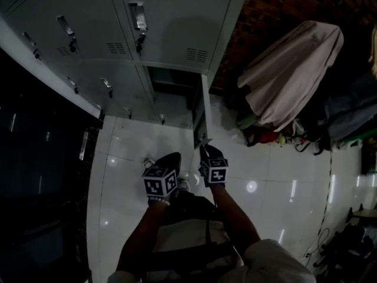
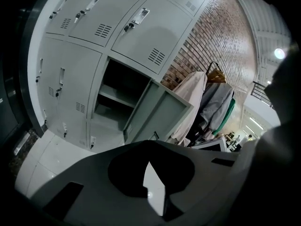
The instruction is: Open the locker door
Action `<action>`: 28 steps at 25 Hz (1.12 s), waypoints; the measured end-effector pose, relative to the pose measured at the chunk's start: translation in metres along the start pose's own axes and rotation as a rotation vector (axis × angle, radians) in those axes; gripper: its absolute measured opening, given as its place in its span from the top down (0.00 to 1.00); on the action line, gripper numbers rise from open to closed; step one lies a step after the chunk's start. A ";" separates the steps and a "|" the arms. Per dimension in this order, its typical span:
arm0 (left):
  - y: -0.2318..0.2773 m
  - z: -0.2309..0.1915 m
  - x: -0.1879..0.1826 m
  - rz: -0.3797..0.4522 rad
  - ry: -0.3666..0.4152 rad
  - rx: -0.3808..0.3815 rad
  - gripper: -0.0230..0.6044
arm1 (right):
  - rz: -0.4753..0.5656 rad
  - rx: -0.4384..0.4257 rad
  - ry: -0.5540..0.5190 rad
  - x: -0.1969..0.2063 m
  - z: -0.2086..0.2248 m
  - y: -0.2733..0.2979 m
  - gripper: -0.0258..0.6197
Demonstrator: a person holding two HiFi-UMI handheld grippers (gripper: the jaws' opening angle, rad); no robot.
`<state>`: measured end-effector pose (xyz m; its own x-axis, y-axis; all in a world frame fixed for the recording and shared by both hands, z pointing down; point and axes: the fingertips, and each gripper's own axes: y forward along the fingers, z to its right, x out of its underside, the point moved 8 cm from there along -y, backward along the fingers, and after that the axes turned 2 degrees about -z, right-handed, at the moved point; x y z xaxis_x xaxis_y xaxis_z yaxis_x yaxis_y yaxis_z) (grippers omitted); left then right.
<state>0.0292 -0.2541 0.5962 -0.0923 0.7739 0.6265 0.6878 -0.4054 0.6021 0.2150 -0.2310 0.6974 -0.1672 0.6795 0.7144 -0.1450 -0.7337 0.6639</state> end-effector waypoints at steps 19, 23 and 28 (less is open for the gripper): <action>0.011 0.029 0.004 -0.030 0.052 0.013 0.97 | -0.003 0.082 0.090 -0.011 0.052 -0.020 0.95; 0.011 0.030 0.006 -0.037 0.057 0.008 0.97 | 0.003 0.077 0.096 -0.012 0.052 -0.019 0.95; 0.002 0.027 0.012 -0.025 0.032 -0.007 0.97 | -0.018 0.066 0.097 -0.005 0.045 -0.015 0.95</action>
<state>0.0489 -0.2323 0.5914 -0.1326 0.7676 0.6270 0.6801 -0.3897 0.6210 0.2619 -0.2228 0.6935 -0.2589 0.6861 0.6799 -0.0851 -0.7173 0.6915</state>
